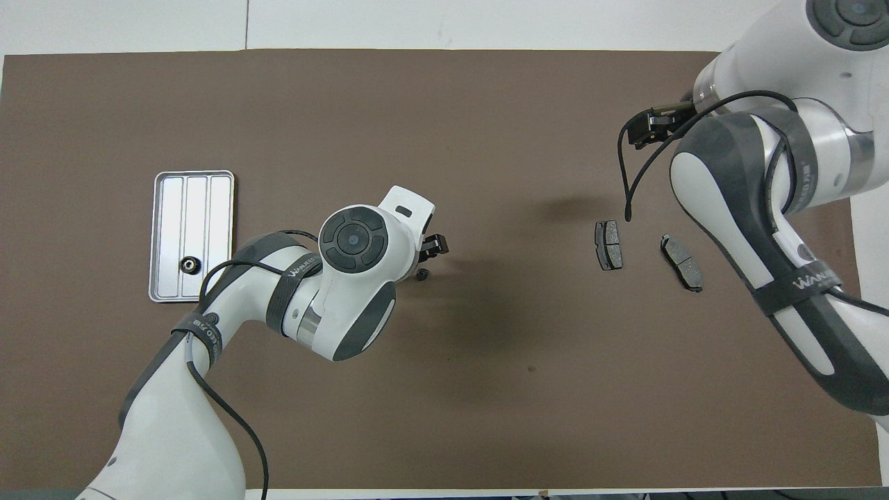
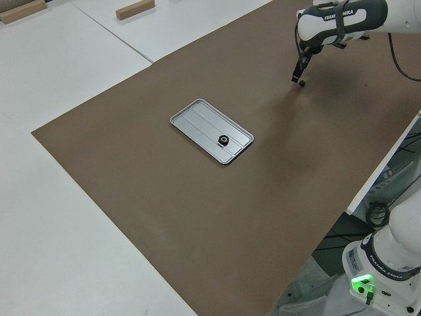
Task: Pick bearing gear from pile to tray
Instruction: 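Grasp the second bearing with the left gripper and lift it toward the tray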
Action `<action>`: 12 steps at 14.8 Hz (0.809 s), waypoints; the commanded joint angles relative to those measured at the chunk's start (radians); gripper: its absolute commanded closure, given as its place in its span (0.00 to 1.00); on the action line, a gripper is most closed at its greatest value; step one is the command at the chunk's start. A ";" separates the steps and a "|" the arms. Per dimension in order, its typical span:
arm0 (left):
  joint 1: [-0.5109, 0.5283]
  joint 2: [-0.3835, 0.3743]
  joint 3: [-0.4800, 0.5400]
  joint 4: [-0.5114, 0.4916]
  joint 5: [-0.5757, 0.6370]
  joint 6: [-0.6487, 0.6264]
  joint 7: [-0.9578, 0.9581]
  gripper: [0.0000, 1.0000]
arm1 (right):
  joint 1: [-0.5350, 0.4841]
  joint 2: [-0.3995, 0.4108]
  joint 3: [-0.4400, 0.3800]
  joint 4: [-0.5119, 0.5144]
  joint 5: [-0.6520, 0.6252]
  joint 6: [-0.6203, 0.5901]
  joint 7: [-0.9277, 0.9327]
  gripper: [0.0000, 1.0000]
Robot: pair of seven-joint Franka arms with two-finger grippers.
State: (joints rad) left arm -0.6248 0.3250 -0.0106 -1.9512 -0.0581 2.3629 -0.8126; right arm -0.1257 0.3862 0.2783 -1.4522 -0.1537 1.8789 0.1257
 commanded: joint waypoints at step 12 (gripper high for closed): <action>-0.079 0.016 0.017 -0.015 -0.002 0.027 -0.083 0.12 | 0.096 -0.420 -0.162 -0.256 0.103 -0.168 -0.101 0.00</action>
State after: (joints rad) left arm -0.6780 0.3398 -0.0111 -1.9547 -0.0581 2.3781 -0.8766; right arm -0.0560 0.0426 0.1442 -1.6303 -0.0819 1.7171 0.0284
